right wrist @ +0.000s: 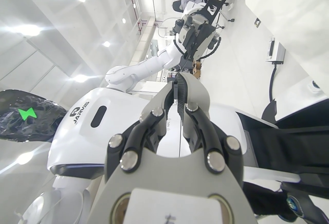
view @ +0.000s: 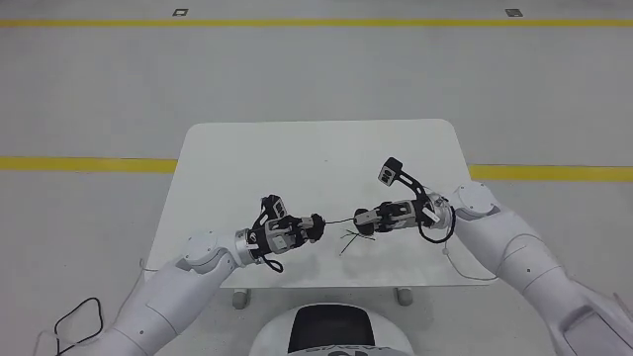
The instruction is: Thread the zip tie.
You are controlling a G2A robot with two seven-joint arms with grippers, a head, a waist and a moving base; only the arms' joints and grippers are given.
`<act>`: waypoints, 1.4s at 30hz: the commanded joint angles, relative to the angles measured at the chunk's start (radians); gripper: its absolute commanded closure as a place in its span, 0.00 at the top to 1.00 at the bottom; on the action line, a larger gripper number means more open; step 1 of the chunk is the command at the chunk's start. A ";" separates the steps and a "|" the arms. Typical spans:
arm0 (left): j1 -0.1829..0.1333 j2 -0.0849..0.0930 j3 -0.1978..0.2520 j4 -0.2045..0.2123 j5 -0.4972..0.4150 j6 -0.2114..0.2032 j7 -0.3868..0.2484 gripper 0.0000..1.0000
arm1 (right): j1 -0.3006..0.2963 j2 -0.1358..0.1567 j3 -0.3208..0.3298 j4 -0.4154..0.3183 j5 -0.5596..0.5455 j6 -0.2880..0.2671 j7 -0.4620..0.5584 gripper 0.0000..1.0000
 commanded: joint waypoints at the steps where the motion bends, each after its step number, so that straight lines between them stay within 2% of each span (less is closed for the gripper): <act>1: 0.000 0.000 0.000 0.000 0.002 0.001 -0.001 0.00 | 0.001 0.000 0.000 0.001 -0.002 0.000 0.000 0.10; 7: 0.001 -0.001 -0.001 0.000 0.011 0.003 0.000 0.00 | 0.002 -0.001 -0.001 0.005 -0.003 0.000 0.000 0.09; 12: 0.002 -0.002 0.000 0.000 0.015 0.003 0.000 0.00 | 0.003 -0.002 -0.002 0.008 -0.004 0.000 0.000 0.02; 42: 0.004 -0.005 -0.003 0.000 0.030 0.009 0.005 0.00 | 0.024 -0.011 -0.030 0.044 0.001 0.000 0.000 0.09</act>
